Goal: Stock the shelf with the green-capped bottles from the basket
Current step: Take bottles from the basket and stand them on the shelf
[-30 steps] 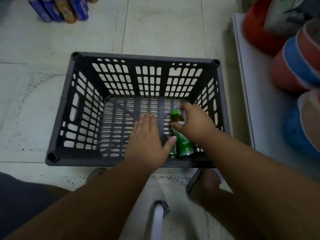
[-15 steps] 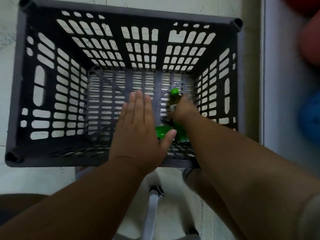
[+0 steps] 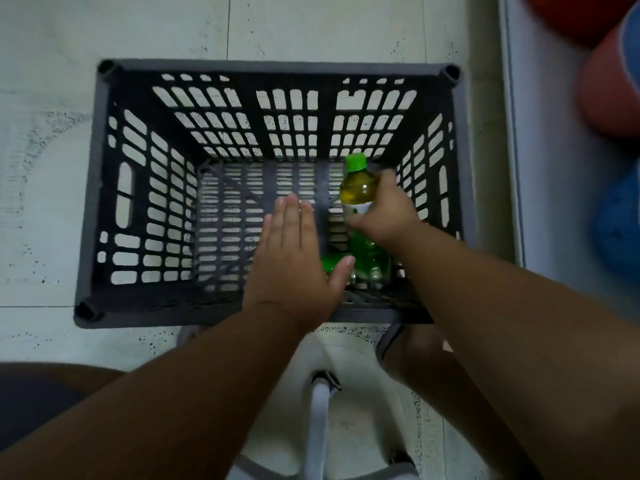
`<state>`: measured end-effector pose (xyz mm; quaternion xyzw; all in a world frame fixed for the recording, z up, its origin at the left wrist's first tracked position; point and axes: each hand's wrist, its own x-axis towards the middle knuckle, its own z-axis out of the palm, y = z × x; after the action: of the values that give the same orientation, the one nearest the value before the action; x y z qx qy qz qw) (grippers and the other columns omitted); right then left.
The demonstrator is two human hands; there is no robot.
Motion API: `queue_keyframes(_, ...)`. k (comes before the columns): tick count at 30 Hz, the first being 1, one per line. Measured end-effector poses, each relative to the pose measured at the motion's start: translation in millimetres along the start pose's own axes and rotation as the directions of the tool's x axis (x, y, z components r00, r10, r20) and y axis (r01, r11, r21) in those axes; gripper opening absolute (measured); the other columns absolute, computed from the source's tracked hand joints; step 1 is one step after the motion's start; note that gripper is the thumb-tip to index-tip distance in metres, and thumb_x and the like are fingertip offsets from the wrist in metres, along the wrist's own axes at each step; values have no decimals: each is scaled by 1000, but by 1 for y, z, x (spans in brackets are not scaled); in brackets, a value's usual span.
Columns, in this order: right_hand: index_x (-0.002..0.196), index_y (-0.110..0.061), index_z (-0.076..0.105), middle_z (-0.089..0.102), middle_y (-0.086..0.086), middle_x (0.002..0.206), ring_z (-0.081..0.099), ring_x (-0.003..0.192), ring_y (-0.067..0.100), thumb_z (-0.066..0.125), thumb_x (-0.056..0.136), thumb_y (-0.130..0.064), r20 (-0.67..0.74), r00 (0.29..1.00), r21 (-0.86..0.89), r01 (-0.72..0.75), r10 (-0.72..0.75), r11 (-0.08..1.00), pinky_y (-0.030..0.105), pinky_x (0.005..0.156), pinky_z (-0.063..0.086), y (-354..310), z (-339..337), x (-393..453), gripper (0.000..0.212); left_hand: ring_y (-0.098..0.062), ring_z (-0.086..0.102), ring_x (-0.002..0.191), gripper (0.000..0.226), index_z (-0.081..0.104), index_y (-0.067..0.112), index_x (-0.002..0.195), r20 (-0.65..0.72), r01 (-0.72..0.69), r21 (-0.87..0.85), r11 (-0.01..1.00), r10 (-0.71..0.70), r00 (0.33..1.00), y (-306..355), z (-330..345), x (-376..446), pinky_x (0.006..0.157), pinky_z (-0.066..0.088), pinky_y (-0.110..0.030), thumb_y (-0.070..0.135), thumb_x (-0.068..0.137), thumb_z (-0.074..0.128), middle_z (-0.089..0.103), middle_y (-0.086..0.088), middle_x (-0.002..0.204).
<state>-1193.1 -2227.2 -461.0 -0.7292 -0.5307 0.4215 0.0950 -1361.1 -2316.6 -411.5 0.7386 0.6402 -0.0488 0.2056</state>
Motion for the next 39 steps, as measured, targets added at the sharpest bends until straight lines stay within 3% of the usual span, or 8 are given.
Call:
queue_keyframes(5,118,-21,39,58,-6,103,60,93,16,85,74,-38,-137,985,166,124,-102,978,33,81,50,-40,-52,-64,66,-23,-6,153,86,-5,11,158,85,12,-92,996,-4,996,4,-23,-11,122,-5,-36,63,98,29,-3,-10,167)
queue_keyframes(10,117,-25,41,57,-13,101,57,91,1,74,83,-49,-292,933,303,299,-211,905,24,73,47,-79,-102,-140,53,-21,22,149,90,14,19,159,-9,-67,-389,919,69,998,15,-83,-48,121,23,-41,62,91,54,24,-3,164)
queue_keyframes(14,127,-18,46,65,-5,107,64,95,8,76,82,-45,-338,904,441,399,-263,804,33,84,55,-96,-132,-198,60,-14,35,142,94,19,23,158,-148,-133,-585,800,56,987,40,-130,-85,116,33,-41,58,85,67,36,2,158)
queue_keyframes(21,111,-31,49,64,-13,100,63,79,-14,75,86,-24,-461,829,475,532,-317,701,5,63,46,-98,-176,-285,36,-8,46,133,112,27,31,155,-229,-291,-653,699,184,956,91,-168,-127,110,42,-43,70,61,74,48,10,148)
queue_keyframes(26,126,-25,49,68,-11,108,67,98,0,79,82,-33,-574,765,377,563,-291,736,25,86,53,-91,-199,-338,54,-5,56,118,91,46,37,140,-280,-431,-612,663,327,902,128,-187,-139,100,51,-39,71,60,74,58,15,130)
queue_keyframes(31,120,-26,51,70,-5,107,69,101,10,84,69,-44,-696,692,353,563,-192,748,42,92,55,-76,-227,-394,64,-5,53,121,106,43,33,146,-345,-562,-608,561,451,823,173,-206,-152,105,46,-39,73,53,75,56,13,133)
queue_keyframes(36,125,-27,49,69,-8,108,67,102,7,81,71,-45,-814,579,312,494,-39,812,42,95,54,-41,-244,-462,65,-6,51,119,90,44,31,144,-318,-681,-573,456,642,698,232,-200,-174,98,43,-28,53,67,84,54,12,133)
queue_keyframes(39,128,-25,47,69,-6,110,67,103,8,83,72,-42,-864,499,325,436,76,839,42,97,54,-10,-247,-499,69,-6,53,117,91,46,29,144,-269,-743,-551,378,763,588,270,-186,-193,101,48,-36,59,65,82,56,12,131)
